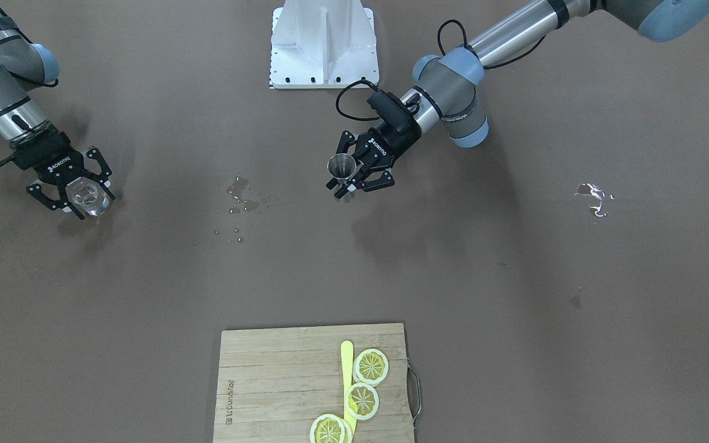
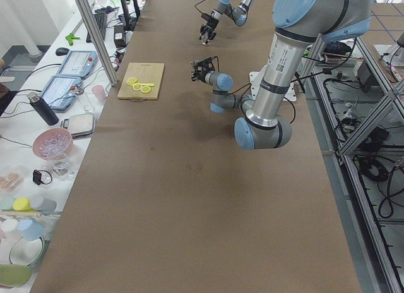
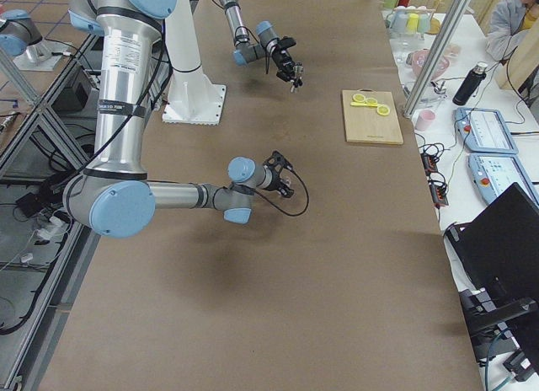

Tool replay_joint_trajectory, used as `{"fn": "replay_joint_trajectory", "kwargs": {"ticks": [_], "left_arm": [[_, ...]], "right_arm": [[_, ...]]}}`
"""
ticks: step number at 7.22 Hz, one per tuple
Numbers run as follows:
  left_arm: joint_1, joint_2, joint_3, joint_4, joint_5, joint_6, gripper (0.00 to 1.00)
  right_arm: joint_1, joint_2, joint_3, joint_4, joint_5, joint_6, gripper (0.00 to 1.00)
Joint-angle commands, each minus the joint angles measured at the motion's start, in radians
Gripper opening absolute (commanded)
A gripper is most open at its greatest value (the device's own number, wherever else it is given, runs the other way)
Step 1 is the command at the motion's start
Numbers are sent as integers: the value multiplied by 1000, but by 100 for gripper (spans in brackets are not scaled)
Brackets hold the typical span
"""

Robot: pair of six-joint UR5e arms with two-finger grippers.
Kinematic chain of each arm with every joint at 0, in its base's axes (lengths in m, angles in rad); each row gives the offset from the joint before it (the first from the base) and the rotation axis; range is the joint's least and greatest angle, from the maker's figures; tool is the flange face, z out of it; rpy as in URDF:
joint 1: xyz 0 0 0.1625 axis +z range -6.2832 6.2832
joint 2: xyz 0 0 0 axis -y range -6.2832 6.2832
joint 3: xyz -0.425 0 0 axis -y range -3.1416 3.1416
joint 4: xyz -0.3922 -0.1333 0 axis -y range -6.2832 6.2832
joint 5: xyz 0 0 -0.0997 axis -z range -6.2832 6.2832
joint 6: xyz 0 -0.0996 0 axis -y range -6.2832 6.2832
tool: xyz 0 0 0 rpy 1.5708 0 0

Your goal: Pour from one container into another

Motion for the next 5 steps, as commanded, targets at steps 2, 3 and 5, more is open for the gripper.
{"fn": "replay_joint_trajectory", "kwargs": {"ticks": [2,3,5], "left_arm": [[-12,-86,-10,147,56,5,0],[-18,-97,-19,168,56,8,0],[-17,-91,1,195,54,8,0]], "right_arm": [[0,-5,-8,21,0,-1,69],[0,-5,-7,21,0,-1,69],[-1,-4,-7,21,0,-1,64]]}}
